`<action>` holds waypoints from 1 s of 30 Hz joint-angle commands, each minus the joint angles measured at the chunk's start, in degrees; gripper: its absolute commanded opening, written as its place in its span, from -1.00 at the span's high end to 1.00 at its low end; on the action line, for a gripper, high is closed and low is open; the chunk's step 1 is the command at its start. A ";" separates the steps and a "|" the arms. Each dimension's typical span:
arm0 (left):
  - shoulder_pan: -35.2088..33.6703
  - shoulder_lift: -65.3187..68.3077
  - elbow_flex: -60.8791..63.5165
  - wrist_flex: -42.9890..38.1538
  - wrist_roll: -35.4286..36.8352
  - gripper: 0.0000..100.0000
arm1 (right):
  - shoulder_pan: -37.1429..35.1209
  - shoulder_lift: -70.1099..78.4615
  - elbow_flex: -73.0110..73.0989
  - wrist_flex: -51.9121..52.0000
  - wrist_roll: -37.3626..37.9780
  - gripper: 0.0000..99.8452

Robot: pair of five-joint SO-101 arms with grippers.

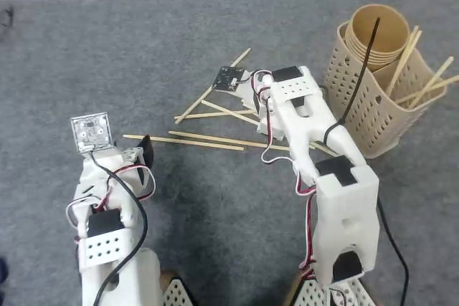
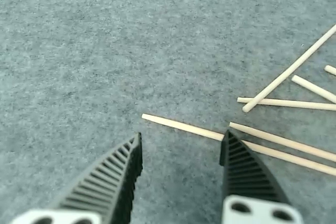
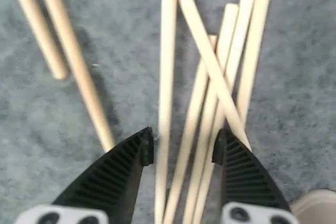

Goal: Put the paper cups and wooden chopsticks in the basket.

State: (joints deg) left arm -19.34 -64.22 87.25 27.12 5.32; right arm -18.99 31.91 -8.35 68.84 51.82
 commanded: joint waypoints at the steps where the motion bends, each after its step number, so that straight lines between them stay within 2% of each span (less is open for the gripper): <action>1: 1.14 -1.05 -0.75 -1.49 -0.26 0.55 | -0.04 0.75 -1.23 -0.40 3.96 0.91; 3: 1.14 -1.05 -0.75 -1.49 -0.26 0.55 | -0.13 1.01 -1.23 -0.22 4.84 0.99; 11: 1.14 -1.05 -0.75 -1.49 -0.26 0.55 | -0.57 1.19 -1.05 2.24 5.01 0.93; 16: 1.14 -1.05 -0.75 -1.49 -0.35 0.55 | -0.75 1.19 -0.97 2.24 5.01 0.73; 20: 1.14 -1.05 -0.75 -1.49 -0.35 0.55 | -0.75 1.10 -1.05 1.89 5.10 1.00; 25: 1.23 -1.05 -0.75 -1.49 -0.26 0.55 | -0.92 -2.07 -1.23 3.47 4.75 0.99; 30: 1.23 -1.05 -0.75 -1.58 -0.26 0.55 | -3.03 -13.32 -1.23 8.13 3.69 0.99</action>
State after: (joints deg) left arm -18.64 -64.22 87.25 26.77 5.32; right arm -20.22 27.87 -8.53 74.02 56.22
